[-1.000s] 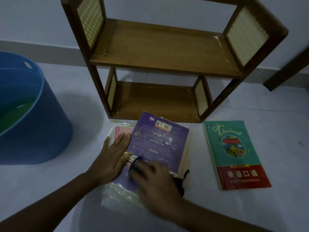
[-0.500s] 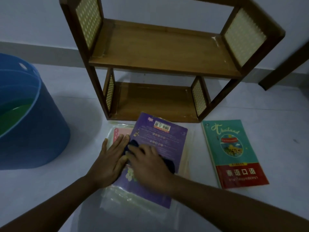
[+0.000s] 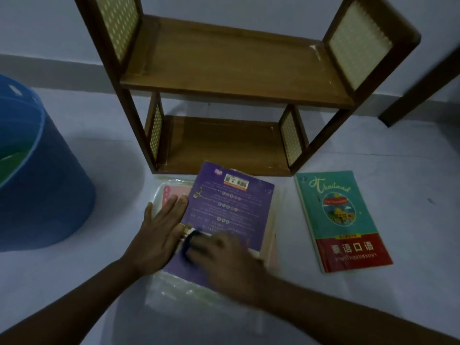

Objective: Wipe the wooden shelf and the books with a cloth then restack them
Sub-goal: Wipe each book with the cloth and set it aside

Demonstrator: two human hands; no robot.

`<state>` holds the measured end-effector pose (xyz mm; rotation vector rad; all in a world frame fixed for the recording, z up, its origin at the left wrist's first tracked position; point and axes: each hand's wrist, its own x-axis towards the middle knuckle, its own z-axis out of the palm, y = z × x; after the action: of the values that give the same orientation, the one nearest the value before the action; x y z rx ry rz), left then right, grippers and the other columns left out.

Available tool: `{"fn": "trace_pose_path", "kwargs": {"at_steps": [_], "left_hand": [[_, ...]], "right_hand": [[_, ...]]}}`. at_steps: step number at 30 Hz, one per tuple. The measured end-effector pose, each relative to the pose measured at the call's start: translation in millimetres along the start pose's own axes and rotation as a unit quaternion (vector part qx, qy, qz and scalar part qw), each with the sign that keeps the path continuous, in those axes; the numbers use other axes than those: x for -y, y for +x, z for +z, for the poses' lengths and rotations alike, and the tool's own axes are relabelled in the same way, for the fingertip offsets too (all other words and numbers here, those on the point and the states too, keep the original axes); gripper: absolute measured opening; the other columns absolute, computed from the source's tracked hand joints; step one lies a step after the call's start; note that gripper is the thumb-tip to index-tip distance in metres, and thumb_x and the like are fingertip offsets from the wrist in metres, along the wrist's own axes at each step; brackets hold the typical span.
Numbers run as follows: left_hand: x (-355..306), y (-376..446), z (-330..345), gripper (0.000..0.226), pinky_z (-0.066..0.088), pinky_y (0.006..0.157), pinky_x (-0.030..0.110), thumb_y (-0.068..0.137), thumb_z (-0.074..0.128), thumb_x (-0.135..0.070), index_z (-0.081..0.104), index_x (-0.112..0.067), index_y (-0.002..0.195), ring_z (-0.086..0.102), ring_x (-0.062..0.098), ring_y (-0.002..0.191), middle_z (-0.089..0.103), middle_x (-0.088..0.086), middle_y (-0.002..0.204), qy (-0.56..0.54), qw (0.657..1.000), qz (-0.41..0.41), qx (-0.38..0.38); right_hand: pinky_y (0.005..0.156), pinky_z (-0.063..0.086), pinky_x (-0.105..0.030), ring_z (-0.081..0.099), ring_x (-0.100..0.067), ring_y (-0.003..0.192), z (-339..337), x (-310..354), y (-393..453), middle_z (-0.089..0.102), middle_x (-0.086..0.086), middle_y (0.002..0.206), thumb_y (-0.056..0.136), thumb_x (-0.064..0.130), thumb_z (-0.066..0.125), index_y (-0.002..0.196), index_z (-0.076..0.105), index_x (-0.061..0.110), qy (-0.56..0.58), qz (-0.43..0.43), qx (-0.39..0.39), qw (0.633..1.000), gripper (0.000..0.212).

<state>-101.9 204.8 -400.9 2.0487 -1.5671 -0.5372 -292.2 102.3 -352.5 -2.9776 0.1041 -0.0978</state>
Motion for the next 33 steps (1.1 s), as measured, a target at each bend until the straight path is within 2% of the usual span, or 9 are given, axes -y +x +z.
{"fn": "trace_pose_path", "kwargs": {"at_steps": [3, 5, 10, 12, 18, 21, 26, 30, 33], "left_hand": [[-3.7, -2.6, -1.8, 0.062, -0.015, 0.118, 0.039, 0.092, 0.001, -0.065, -0.005, -0.040, 0.148, -0.007, -0.001, 0.146, 0.004, -0.016, 0.159, 0.011, 1.000, -0.005, 0.016], [-5.1, -4.1, -1.5, 0.060, -0.018, 0.117, 0.034, 0.092, 0.001, -0.065, -0.007, -0.043, 0.147, -0.008, -0.001, 0.146, 0.003, -0.016, 0.159, 0.012, 1.000, -0.011, 0.023], [0.6, -0.7, -4.0, 0.067, -0.012, 0.119, 0.043, 0.093, 0.002, -0.065, 0.000, -0.031, 0.151, -0.005, 0.003, 0.147, 0.006, -0.012, 0.160, 0.018, 1.000, -0.014, 0.021], [-1.1, -2.3, -4.3, 0.066, -0.014, 0.119, 0.042, 0.093, 0.002, -0.065, -0.002, -0.033, 0.151, -0.006, 0.002, 0.147, 0.006, -0.011, 0.160, 0.032, 0.999, -0.012, 0.028], [-2.6, -4.1, -5.5, 0.059, -0.022, 0.115, 0.028, 0.093, 0.004, -0.064, -0.012, -0.046, 0.147, -0.007, 0.000, 0.146, 0.003, -0.016, 0.159, 0.027, 0.999, -0.010, 0.030], [-3.7, -3.8, -6.2, 0.058, -0.021, 0.116, 0.029, 0.093, 0.004, -0.064, -0.012, -0.047, 0.146, -0.006, 0.001, 0.147, 0.003, -0.015, 0.160, 0.031, 0.999, -0.012, 0.030], [-5.0, -2.9, -5.9, 0.059, -0.024, 0.115, 0.028, 0.092, 0.002, -0.066, -0.016, -0.048, 0.145, -0.006, -0.002, 0.146, 0.002, -0.017, 0.159, 0.032, 0.999, -0.009, 0.036], [-9.2, -2.2, -8.1, 0.058, -0.021, 0.116, 0.033, 0.090, 0.001, -0.068, -0.014, -0.052, 0.144, -0.004, -0.003, 0.146, 0.001, -0.024, 0.157, 0.018, 0.999, -0.007, 0.036], [-2.1, -3.5, -31.9, 0.054, -0.012, 0.118, 0.036, 0.090, 0.013, -0.069, -0.004, -0.062, 0.140, 0.009, -0.006, 0.144, 0.010, -0.036, 0.151, -0.043, 0.998, -0.020, 0.027]], "right_hand": [[0.077, 0.052, -0.041, 0.062, -0.034, 0.093, -9.1, -84.6, -6.2, 0.063, -0.013, 0.121, 0.087, 0.023, 0.042, 0.116, 0.064, 0.011, -0.056, 0.222, -0.085, 0.970, 0.038], [0.075, 0.050, -0.040, 0.061, -0.038, 0.091, -13.3, -94.5, -13.2, 0.062, -0.015, 0.122, 0.088, 0.022, 0.042, 0.118, 0.063, 0.010, -0.072, 0.274, -0.092, 0.955, 0.038], [0.079, 0.050, -0.032, 0.062, -0.022, 0.088, 1.7, 33.2, -18.2, 0.062, 0.000, 0.121, 0.094, 0.019, 0.044, 0.107, 0.062, 0.024, -0.006, -0.007, -0.041, 0.999, 0.023], [0.087, 0.047, -0.033, 0.059, -0.023, 0.096, 7.5, 32.3, -28.5, 0.053, 0.003, 0.133, 0.097, 0.022, 0.045, 0.118, 0.054, 0.027, 0.043, -0.026, -0.016, 0.999, 0.023], [0.083, 0.053, -0.044, 0.061, -0.035, 0.097, -4.1, -87.9, -88.2, 0.059, -0.012, 0.128, 0.088, 0.030, 0.040, 0.123, 0.062, 0.011, 0.003, 0.320, -0.066, 0.945, 0.046], [0.086, 0.051, -0.050, 0.056, -0.042, 0.112, -0.1, -97.6, -115.8, 0.048, -0.017, 0.142, 0.085, 0.034, 0.044, 0.137, 0.048, 0.006, -0.008, 0.380, -0.009, 0.925, 0.059], [0.106, 0.026, -0.060, 0.018, -0.032, 0.144, 4.7, -53.7, -109.6, 0.022, -0.011, 0.157, 0.058, 0.037, 0.070, 0.148, 0.028, 0.018, -0.049, 0.219, 0.027, 0.974, 0.102], [0.107, 0.023, -0.061, 0.025, -0.032, 0.143, 21.0, -53.8, -98.3, 0.026, -0.009, 0.155, 0.083, 0.020, 0.060, 0.140, 0.041, 0.026, -0.046, -0.004, -0.034, 0.998, 0.061], [0.109, 0.025, -0.060, 0.036, -0.032, 0.139, -1.0, -56.3, -87.0, 0.047, -0.006, 0.145, 0.098, 0.022, 0.050, 0.130, 0.054, 0.025, 0.014, -0.047, -0.088, 0.995, 0.033]]}}
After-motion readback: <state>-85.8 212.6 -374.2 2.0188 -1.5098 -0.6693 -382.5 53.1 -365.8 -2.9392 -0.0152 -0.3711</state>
